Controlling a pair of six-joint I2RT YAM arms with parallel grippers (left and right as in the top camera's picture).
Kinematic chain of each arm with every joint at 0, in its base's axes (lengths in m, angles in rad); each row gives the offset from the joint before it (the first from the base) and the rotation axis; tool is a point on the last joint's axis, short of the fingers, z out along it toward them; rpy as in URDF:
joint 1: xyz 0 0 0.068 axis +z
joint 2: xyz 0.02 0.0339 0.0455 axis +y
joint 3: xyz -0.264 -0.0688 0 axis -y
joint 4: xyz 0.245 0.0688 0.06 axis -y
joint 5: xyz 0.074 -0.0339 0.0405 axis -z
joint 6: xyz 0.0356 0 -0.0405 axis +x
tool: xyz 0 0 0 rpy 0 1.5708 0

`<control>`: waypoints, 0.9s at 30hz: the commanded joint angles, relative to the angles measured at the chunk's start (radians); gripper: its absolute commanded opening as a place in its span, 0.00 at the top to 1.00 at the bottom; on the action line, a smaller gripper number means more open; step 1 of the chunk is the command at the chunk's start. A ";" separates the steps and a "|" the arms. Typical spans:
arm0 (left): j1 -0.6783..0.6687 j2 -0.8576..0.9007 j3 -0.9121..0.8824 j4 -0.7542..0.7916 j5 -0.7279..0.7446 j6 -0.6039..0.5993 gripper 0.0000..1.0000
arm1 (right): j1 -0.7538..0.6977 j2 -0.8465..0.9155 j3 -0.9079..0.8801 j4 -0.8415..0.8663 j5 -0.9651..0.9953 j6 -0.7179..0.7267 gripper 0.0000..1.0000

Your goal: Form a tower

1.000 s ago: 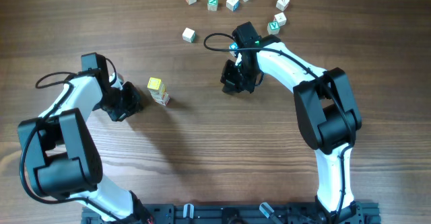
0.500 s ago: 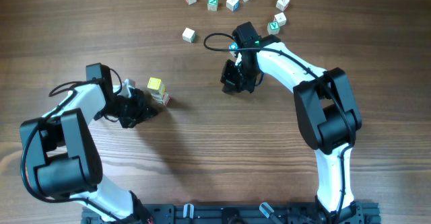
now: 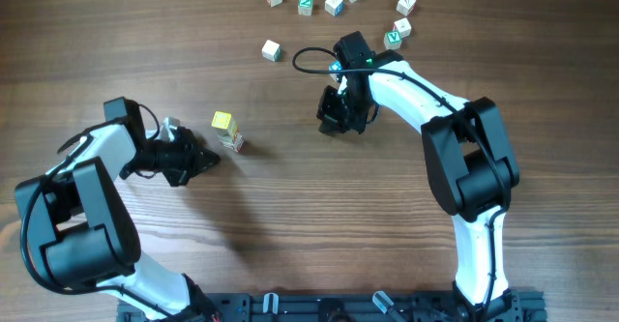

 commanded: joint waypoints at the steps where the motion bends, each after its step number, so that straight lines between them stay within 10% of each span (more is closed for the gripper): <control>1: 0.003 0.013 0.004 0.003 0.064 -0.006 0.96 | -0.006 0.035 -0.017 0.003 0.110 -0.020 0.95; 27: -0.033 0.013 0.004 0.112 0.064 -0.084 0.96 | -0.006 0.035 -0.017 0.002 0.110 -0.020 0.96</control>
